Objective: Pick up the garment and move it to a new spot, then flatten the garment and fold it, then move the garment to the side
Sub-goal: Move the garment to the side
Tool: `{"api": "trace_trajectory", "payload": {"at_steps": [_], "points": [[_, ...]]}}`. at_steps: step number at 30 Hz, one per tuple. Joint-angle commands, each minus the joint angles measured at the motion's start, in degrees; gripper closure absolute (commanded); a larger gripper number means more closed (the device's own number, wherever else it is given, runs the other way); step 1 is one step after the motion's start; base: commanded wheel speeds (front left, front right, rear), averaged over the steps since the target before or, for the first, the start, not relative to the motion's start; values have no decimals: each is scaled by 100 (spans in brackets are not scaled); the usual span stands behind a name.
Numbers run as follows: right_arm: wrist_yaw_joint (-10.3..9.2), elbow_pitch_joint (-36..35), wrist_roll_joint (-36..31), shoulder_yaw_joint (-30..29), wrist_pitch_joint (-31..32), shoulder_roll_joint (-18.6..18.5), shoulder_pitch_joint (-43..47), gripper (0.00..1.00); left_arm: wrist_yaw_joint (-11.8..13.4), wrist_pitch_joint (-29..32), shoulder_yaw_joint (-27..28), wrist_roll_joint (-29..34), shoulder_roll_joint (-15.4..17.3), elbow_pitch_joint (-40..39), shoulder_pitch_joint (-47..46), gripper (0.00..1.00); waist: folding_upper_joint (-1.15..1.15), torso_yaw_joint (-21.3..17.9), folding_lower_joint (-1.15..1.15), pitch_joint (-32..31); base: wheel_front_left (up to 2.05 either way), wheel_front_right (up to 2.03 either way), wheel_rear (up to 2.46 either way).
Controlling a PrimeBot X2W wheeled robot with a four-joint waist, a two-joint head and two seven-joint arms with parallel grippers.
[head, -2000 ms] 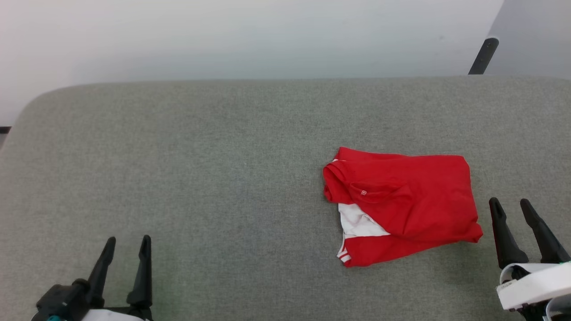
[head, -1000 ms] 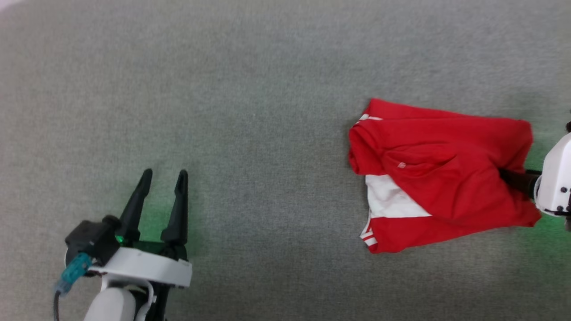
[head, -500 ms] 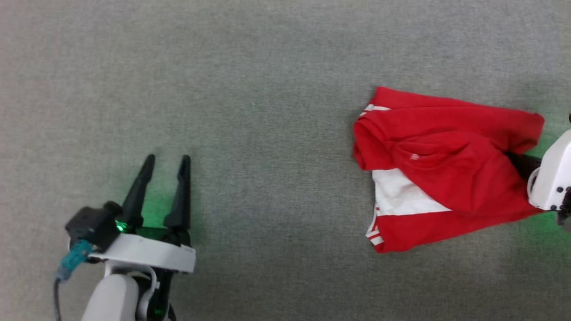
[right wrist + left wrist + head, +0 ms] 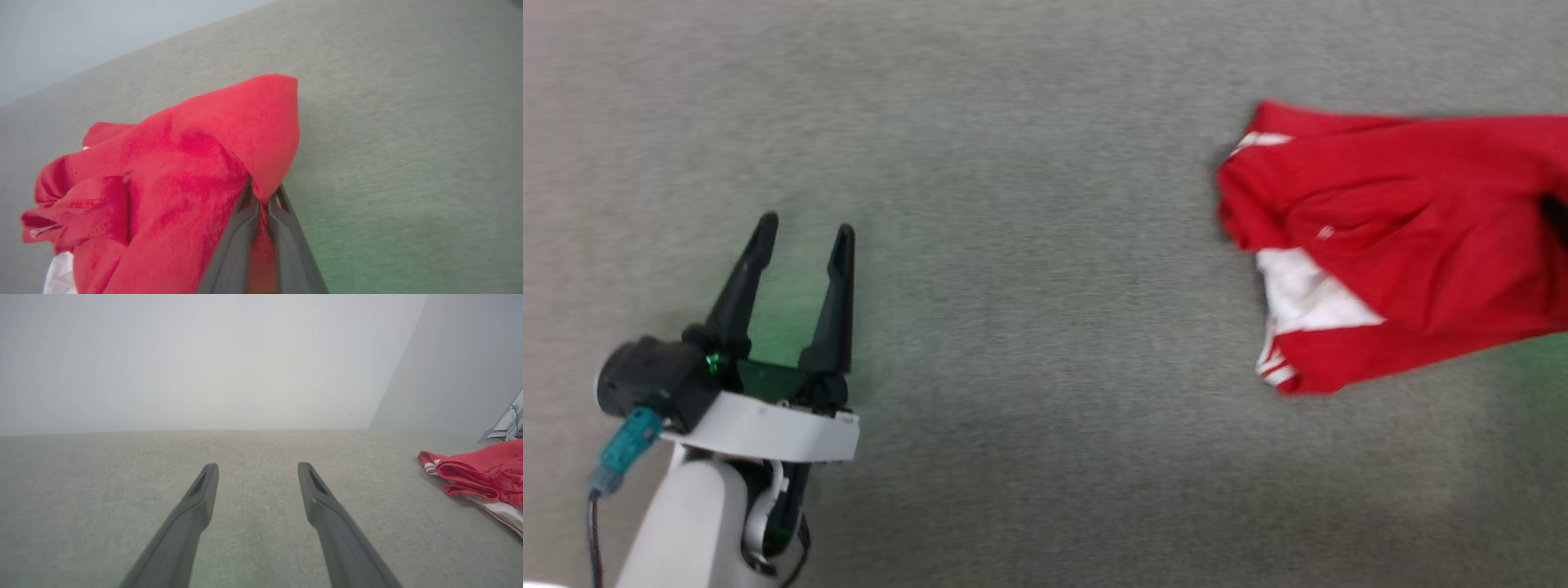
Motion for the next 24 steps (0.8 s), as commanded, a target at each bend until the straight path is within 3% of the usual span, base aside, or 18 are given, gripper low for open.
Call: {"api": "trace_trajectory", "payload": {"at_steps": [1,12,24], "points": [[-2,50,-43,-107,-117,-50,-94,100,-11,-5,-24,54,75,-48,-113,0,0,-320,0,157,0,0,0],[-2,773,-309,-703,-1082,-377,-435,100,-4,-5,-508,-72,732,-371,-757,0,0,-847,0,489,0,0,0],[-2,1949,-1180,-302,-1670,-801,-1645,100,-1,0,-894,-91,1623,-701,-1438,0,0,-879,0,923,0,0,0]]}}
